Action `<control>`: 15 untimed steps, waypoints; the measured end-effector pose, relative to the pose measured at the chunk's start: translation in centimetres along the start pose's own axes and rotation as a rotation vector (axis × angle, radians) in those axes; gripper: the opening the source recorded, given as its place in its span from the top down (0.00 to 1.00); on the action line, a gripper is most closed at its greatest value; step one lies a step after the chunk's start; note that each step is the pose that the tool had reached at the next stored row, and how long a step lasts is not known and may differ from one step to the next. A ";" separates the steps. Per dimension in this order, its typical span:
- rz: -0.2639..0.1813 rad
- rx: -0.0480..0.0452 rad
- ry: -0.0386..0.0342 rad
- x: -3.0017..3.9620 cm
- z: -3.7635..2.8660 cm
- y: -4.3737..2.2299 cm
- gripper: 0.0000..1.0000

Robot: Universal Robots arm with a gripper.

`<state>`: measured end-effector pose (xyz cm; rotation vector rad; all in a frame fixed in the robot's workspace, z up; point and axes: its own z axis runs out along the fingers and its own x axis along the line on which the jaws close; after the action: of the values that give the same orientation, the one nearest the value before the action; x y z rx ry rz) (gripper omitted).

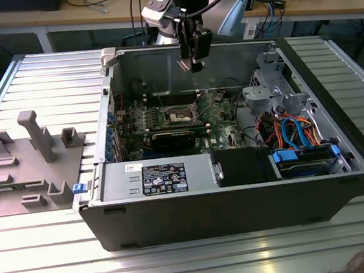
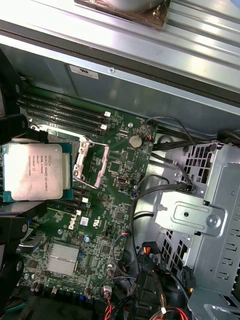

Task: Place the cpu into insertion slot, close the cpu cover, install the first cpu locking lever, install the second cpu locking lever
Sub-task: 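Place the cpu into insertion slot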

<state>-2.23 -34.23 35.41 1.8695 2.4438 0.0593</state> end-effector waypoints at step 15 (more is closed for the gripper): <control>0.008 0.0002 -0.0005 0.00 0.00 0.00 0.46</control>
<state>-2.23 -34.23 35.41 1.8789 2.4365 0.0590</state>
